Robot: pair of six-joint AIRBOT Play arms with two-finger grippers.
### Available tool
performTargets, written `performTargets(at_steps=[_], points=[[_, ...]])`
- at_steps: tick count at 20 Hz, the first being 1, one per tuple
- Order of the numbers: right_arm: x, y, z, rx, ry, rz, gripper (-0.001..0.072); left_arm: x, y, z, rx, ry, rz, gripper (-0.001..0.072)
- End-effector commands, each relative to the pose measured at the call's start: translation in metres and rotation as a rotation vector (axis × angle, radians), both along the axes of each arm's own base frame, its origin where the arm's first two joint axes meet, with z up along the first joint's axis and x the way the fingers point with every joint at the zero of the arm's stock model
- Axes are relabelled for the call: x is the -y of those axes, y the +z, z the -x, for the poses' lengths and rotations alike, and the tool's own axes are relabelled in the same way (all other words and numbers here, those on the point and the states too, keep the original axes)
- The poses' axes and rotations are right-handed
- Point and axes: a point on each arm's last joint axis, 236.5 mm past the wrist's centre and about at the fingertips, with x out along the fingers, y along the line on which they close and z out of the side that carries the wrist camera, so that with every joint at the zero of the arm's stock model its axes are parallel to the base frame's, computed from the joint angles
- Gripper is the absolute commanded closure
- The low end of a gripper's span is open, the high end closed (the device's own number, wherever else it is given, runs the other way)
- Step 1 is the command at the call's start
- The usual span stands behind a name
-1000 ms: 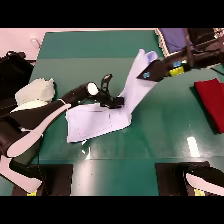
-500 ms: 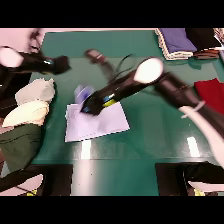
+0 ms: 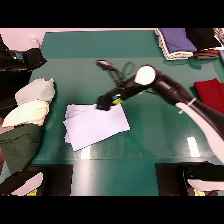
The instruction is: Fold the shirts.
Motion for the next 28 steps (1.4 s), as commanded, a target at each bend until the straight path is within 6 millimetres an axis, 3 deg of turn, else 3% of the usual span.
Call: performTargets(at_steps=[1, 2, 4, 6, 10, 12, 14, 16, 19, 21, 23, 25, 28], points=[[0.100, -0.060, -0.029, -0.136, -0.225, 0.116, 0.0259, -0.002, -0.001, 0.005, -0.014, -0.005, -0.006, 0.0684], [0.142, -0.098, -0.034, -0.238, -0.322, 0.159, 0.0141, -0.001, -0.001, 0.005, -0.015, -0.005, -0.005, 0.0683], [0.159, -0.130, -0.034, -0.313, -0.372, 0.187, 0.0141, 0.004, -0.001, 0.006, -0.010, -0.026, -0.015, 0.0684], [0.146, -0.148, -0.035, -0.404, -0.399, 0.145, 0.0143, 0.022, -0.004, 0.007, -0.004, -0.087, -0.038, 0.0684], [0.095, -0.166, -0.034, -0.537, -0.416, -0.011, 0.0149, 0.065, -0.019, 0.010, -0.033, -0.191, -0.042, 0.0684], [0.070, -0.168, -0.025, -0.551, -0.373, -0.055, 0.0274, 0.081, -0.026, 0.011, -0.047, -0.227, -0.043, 0.0684], [0.055, -0.167, -0.021, -0.495, -0.334, -0.054, 0.0506, 0.098, -0.032, 0.010, -0.051, -0.258, -0.040, 0.0684], [0.051, -0.158, -0.029, -0.409, -0.280, -0.038, 0.0665, 0.115, -0.035, 0.011, -0.049, -0.288, -0.035, 0.0684], [0.070, -0.128, -0.065, -0.222, -0.246, 0.022, 0.0695, 0.147, -0.041, 0.020, -0.051, -0.356, -0.034, 0.0684], [0.110, -0.099, -0.101, -0.104, -0.290, 0.089, 0.0695, 0.163, -0.040, 0.027, -0.043, -0.393, -0.033, 0.0684], [0.172, -0.073, -0.137, -0.007, -0.379, 0.180, 0.0695, 0.176, -0.040, 0.035, -0.042, -0.425, -0.033, 0.0684], [0.257, -0.041, -0.172, 0.077, -0.535, 0.264, 0.0695, 0.184, -0.040, 0.039, -0.047, -0.436, -0.022, 0.0684], [0.384, 0.008, -0.199, 0.146, -0.797, 0.287, 0.0695, 0.188, -0.039, 0.042, -0.056, -0.439, 0.000, 0.0684]])
